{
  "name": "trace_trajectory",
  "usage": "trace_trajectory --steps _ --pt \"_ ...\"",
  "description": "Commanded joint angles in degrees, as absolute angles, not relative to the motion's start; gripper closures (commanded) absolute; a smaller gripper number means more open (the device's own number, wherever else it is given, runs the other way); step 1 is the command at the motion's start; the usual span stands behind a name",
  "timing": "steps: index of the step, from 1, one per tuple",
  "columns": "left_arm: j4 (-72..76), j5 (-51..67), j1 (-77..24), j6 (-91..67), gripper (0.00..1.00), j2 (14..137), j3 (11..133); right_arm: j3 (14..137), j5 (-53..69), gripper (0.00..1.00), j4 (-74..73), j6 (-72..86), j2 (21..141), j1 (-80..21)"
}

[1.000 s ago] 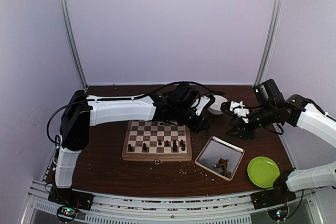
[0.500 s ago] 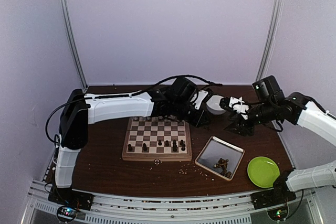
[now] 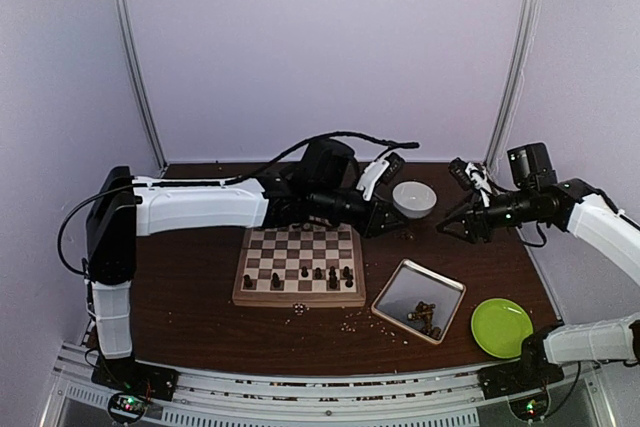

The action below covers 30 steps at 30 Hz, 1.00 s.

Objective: Set up the chess pieces on the board
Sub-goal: Adjust the chess pile.

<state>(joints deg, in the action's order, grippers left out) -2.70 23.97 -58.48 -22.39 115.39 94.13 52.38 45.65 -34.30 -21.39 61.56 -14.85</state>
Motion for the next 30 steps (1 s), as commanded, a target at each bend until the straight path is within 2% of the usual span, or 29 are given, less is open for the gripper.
trace_trajectory --steps 1,3,5,11,23,30 --pt "9.29 30.97 -58.18 -21.3 0.97 112.11 92.79 53.8 56.95 0.52 -31.85 -15.42 65.37 -13.56" --pt "9.6 32.04 -58.14 -20.61 0.97 111.82 92.64 56.35 59.11 0.5 -36.27 -17.95 67.72 -13.43" --pt "9.93 31.01 -58.16 -21.11 0.97 111.3 92.18 57.41 60.5 0.42 -39.46 -21.32 68.3 -13.45" --pt "16.14 26.41 -58.18 -27.63 0.97 109.31 89.77 52.94 60.58 0.35 -33.15 -21.94 62.24 -14.12" --pt "21.62 24.6 -58.18 -34.52 0.97 109.32 89.87 56.63 55.63 0.35 -24.58 -19.09 64.61 -21.56" --pt "25.36 25.54 -58.16 -36.99 0.97 109.41 88.93 56.56 55.81 0.39 -19.89 -16.22 65.9 -22.24"
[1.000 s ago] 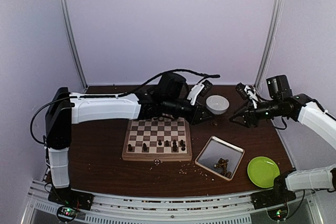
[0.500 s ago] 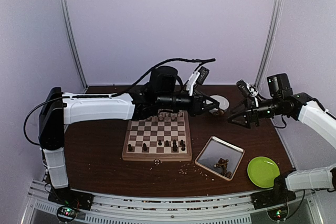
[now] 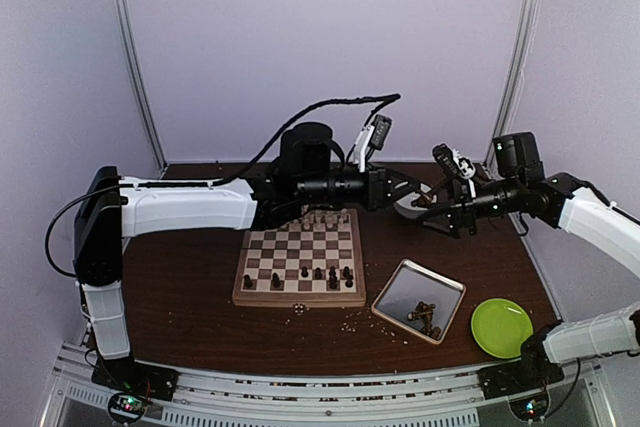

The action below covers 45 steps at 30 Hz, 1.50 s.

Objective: Set up the chess pieces on the board
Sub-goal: Adjust the chess pile.

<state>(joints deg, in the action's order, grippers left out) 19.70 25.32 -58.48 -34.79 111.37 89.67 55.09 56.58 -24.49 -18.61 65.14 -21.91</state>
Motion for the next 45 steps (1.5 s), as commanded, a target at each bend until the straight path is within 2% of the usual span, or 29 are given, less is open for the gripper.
trace_trajectory --steps 1,5,16,19,36,39,45 --pt "25.7 25.76 -58.14 -37.17 0.97 109.42 88.86 56.57 55.73 0.4 -18.94 -15.48 66.11 -22.23" --pt "26.32 26.13 -58.18 -37.66 0.97 109.42 88.86 56.78 55.63 0.45 -15.82 -13.12 66.65 -22.24" --pt "26.43 26.42 -58.12 -38.27 0.97 109.77 88.81 55.53 57.3 0.8 -12.59 -10.58 66.62 -22.24" --pt "26.54 25.91 -58.14 -38.08 0.97 109.49 88.68 54.96 57.22 0.87 -13.34 -11.26 66.62 -22.19" --pt "24.41 16.21 -57.09 -31.41 1.0 102.47 84.14 50.68 55.75 0.9 -26.95 -21.6 65.23 -22.24" --pt "20.22 15.8 -56.98 -30.17 1.0 103.98 85.5 51.92 54.3 0.9 -34.1 -26.15 66.3 -22.23" --pt "18.33 23.15 -56.87 -30.17 1.0 112.0 86.27 53.1 48.13 0.88 -47.98 -39.15 71.24 -22.02"
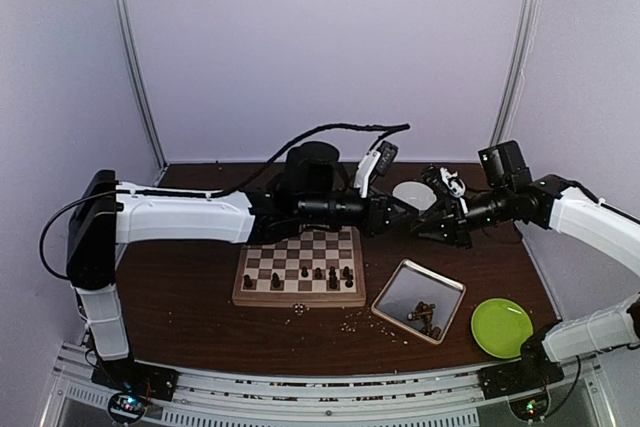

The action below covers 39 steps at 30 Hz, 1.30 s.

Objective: Set up the chess pieces on the board
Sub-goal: Adjust the chess pile, then place the king at d8.

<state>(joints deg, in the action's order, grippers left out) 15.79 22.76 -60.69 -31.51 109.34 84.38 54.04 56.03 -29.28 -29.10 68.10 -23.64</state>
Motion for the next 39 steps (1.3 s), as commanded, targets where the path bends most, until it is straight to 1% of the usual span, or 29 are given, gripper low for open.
trace_trajectory --steps 1,5,11,13,19,23,26,32,39 --pt "19.38 23.66 -56.87 -30.69 1.0 113.12 85.71 52.7 46.97 0.87 -48.93 -40.7 72.08 -21.91" --pt "23.36 24.31 -56.87 -33.23 1.0 116.52 84.07 51.0 42.92 0.84 -50.36 -43.39 74.52 -21.29" --pt "23.15 23.42 -56.87 -34.63 1.0 121.64 85.32 49.31 37.46 0.73 -51.55 -45.73 77.46 -21.2" --pt "22.71 21.99 -56.78 -34.83 1.0 122.45 85.07 48.57 35.84 0.71 -51.75 -45.98 77.98 -21.18" --pt "23.44 23.31 -56.6 -35.91 1.0 124.18 86.11 47.09 36.4 0.7 -51.12 -46.04 77.94 -20.92" --pt "21.29 23.51 -56.6 -34.14 1.0 122.42 86.59 48.55 38.81 0.7 -52.61 -46.05 77.58 -19.89" --pt "14.57 22.17 -56.6 -30.11 1.0 118.33 87.29 50.79 39.6 0.7 -53.01 -44.19 76.54 -19.24" --pt "-12.02 17.05 -56.51 -18.36 1.0 111.1 92.23 55.52 36.79 0.67 -48.96 -34.39 74.66 -18.91" --pt "-38.92 3.36 -56.43 -7.99 1.0 102.85 93.09 54.49 35.66 0.66 -45.21 -30.73 73.37 -18.85"
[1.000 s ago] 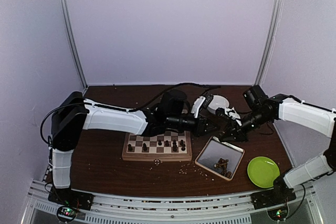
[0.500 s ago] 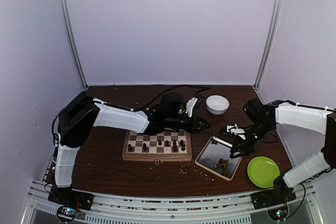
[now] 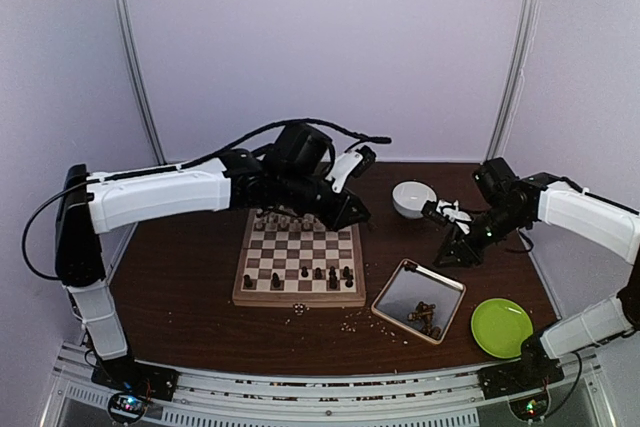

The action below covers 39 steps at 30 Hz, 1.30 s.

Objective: Set up the chess pieces on the board
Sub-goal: Place the king at d8.

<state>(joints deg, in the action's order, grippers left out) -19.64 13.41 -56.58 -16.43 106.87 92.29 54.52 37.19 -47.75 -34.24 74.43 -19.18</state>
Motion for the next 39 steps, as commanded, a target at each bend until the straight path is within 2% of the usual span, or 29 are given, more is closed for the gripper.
trace_trajectory --steps 1,8,22,39 --pt "-42.06 0.89 -56.43 -7.27 1.0 102.09 92.94 54.33 35.47 0.66 -45.07 -30.6 73.27 -18.89" --pt "-52.8 -7.28 -55.93 -4.03 1.0 98.26 86.97 53.28 35.31 0.66 -43.95 -30.32 72.74 -18.89" --pt "-43.21 0.62 -55.55 -5.81 1.0 102.45 82.37 52.73 35.42 0.65 -44.03 -31.1 73.96 -18.84" --pt "-41.04 0.64 -55.55 -5.66 1.0 107.87 84.3 52.62 35.11 0.66 -44.32 -31.9 74.55 -18.85"
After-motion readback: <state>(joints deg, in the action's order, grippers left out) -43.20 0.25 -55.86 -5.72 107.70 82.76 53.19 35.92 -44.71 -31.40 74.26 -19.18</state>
